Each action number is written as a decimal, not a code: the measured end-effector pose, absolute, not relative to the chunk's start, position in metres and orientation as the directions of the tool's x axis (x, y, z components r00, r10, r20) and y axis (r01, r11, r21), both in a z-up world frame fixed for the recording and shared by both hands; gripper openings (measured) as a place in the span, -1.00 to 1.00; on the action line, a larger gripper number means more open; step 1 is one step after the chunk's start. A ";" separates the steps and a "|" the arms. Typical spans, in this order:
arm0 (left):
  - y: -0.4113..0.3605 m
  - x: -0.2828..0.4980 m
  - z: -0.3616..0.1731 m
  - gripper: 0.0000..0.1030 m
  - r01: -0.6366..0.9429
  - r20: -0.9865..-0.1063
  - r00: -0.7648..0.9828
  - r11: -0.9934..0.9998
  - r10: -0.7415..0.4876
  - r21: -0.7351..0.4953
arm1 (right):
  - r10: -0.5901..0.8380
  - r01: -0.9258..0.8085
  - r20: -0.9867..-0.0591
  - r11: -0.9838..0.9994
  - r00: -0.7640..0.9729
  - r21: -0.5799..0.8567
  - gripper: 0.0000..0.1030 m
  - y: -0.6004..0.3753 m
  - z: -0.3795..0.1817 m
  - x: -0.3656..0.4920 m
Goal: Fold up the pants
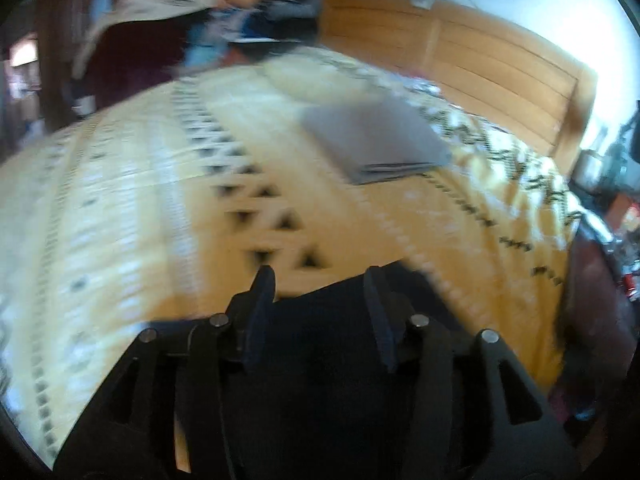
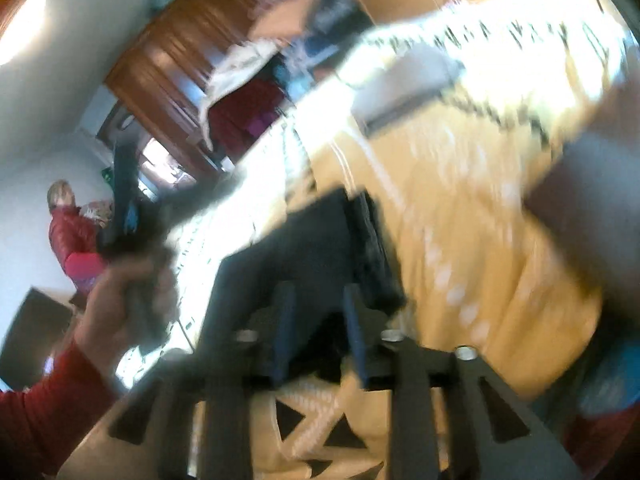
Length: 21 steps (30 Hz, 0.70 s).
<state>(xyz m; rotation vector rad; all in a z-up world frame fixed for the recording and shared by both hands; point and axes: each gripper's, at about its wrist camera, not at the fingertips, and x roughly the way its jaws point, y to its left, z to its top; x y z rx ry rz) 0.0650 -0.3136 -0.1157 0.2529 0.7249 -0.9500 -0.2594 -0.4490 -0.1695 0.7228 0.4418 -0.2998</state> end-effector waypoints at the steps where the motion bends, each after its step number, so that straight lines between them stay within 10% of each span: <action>1: -0.293 0.072 -0.120 -0.08 0.786 -0.671 0.395 0.609 -0.628 -0.108 | -0.104 0.402 -0.491 0.730 0.865 0.553 -0.14 -0.453 -0.163 -0.252; 11: -0.225 0.089 -0.166 -0.08 0.675 -0.726 0.380 0.709 -0.573 -0.206 | 0.069 0.379 -0.727 0.817 0.683 0.434 -0.22 -0.506 -0.206 -0.108; 15: -0.227 0.090 -0.174 -0.08 0.676 -0.726 0.366 0.702 -0.582 -0.223 | 0.056 0.397 -0.736 0.814 0.675 0.425 -0.75 -0.510 -0.213 -0.099; 21: -0.225 0.090 -0.179 -0.08 0.678 -0.720 0.357 0.695 -0.596 -0.239 | 0.015 0.393 -0.683 0.809 0.730 0.438 -0.85 -0.518 -0.196 -0.116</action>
